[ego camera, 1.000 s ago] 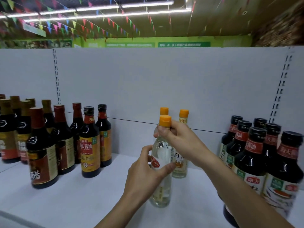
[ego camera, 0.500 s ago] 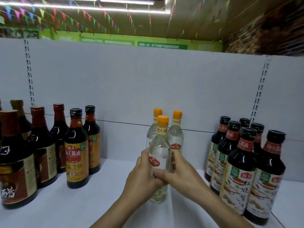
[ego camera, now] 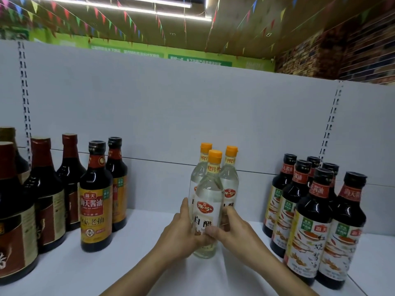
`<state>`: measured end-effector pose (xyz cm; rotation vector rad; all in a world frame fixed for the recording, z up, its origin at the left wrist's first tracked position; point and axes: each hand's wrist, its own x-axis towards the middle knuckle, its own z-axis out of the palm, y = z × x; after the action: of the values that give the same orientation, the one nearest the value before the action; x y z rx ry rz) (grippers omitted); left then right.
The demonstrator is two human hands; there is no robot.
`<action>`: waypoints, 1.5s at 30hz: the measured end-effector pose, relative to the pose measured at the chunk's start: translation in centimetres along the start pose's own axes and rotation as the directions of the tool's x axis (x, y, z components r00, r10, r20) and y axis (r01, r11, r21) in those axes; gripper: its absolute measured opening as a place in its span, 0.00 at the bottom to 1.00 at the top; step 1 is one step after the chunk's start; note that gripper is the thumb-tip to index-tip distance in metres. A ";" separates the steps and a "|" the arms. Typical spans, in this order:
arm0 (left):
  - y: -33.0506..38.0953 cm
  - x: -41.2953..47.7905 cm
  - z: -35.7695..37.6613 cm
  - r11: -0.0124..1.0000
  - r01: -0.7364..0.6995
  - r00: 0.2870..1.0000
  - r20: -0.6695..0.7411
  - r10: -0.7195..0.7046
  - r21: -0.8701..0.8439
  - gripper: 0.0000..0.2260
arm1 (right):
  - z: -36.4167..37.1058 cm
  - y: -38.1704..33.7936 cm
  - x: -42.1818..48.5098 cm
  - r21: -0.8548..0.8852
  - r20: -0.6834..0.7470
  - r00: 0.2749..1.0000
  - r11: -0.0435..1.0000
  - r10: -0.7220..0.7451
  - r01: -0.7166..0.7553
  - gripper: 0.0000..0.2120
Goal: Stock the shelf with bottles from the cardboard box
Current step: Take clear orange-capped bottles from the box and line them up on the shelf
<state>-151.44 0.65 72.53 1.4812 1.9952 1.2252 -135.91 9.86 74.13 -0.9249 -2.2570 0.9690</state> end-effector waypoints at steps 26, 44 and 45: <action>-3.0 0.5 1.6 0.999 -0.046 0.991 -0.123 0.047 0.015 0.32 | 3.8 2.6 -0.3 0.019 -0.072 0.997 0.999 -0.036 0.037 0.17; -3.6 0.6 1.9 0.994 -0.105 0.986 -0.128 0.109 0.042 0.37 | 4.2 2.5 -0.2 -0.059 -0.047 0.999 0.998 0.015 -0.018 0.19; -3.7 0.6 1.9 0.994 -0.107 0.986 -0.126 0.111 0.038 0.37 | 4.2 2.5 -0.2 -0.058 -0.049 0.999 0.998 0.015 -0.017 0.19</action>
<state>-152.43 1.75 68.58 1.5814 2.0471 1.3719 -137.64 9.21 69.55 -0.9823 -2.2510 0.8826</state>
